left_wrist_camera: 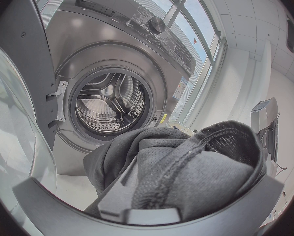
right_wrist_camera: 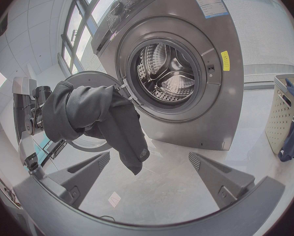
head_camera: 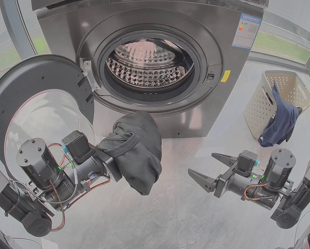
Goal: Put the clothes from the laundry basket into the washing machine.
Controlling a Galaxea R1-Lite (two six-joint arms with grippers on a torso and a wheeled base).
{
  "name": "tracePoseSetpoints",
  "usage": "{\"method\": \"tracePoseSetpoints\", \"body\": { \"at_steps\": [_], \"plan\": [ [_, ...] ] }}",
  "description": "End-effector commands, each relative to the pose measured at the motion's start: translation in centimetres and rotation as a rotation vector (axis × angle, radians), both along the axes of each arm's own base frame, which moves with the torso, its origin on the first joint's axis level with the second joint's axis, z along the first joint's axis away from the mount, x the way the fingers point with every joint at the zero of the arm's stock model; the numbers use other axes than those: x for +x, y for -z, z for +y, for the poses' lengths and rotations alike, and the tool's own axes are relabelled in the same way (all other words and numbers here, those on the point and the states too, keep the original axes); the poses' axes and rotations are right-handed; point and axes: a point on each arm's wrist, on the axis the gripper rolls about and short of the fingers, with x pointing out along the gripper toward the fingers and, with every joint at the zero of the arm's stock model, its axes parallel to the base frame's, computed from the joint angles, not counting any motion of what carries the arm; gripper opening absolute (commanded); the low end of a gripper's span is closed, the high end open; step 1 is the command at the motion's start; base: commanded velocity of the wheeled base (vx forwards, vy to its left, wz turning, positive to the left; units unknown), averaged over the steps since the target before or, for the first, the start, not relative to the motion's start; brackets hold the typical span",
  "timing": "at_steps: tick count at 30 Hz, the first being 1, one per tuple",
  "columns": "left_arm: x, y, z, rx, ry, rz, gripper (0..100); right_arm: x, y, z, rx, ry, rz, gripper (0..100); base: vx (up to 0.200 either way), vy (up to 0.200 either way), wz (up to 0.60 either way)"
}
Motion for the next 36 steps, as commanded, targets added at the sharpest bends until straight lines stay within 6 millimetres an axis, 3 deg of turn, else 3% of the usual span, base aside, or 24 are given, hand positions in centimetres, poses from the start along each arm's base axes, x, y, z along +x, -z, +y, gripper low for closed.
{"method": "tracePoseSetpoints", "body": {
  "at_steps": [1,22,36],
  "plan": [
    [-0.04,0.13,-0.09,0.004,0.003,0.002,0,0.03,-0.03,0.08,0.002,-0.002,-0.001,100,0.0,0.0,0.0],
    [0.07,0.69,-0.47,0.026,0.011,0.012,0,-0.21,0.09,0.2,-0.002,-0.011,0.006,100,0.2,0.0,0.0],
    [0.12,0.88,-0.5,0.043,0.009,0.007,0,-0.36,0.21,0.29,-0.005,-0.017,0.011,100,0.0,0.0,0.0]
  ]
}}
